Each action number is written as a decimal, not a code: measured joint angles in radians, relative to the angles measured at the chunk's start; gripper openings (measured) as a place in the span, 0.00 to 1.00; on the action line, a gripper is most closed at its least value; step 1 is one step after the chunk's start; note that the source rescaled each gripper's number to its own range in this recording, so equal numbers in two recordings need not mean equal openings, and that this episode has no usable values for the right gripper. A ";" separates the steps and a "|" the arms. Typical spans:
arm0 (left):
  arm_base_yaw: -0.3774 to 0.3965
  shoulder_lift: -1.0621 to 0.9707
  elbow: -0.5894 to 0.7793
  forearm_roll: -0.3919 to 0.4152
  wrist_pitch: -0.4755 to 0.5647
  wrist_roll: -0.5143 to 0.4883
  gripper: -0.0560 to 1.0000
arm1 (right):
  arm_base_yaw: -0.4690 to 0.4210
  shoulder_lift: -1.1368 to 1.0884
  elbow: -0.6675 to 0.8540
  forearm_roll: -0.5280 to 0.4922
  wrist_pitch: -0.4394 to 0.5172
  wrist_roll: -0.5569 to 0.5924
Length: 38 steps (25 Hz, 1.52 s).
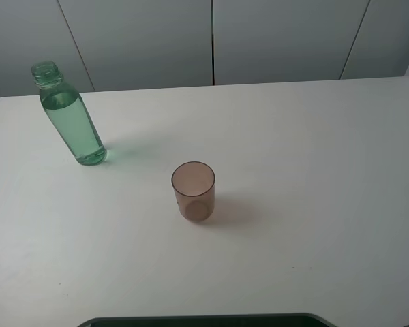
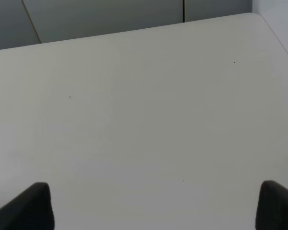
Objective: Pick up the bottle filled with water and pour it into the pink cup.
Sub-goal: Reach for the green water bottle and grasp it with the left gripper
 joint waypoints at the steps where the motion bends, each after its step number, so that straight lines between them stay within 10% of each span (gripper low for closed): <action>1: 0.000 0.000 0.000 0.000 0.000 0.000 0.93 | 0.000 0.000 0.000 0.000 0.000 0.000; 38: 0.000 0.000 -0.047 -0.051 -0.118 -0.016 0.96 | 0.000 0.000 0.000 0.000 0.000 0.000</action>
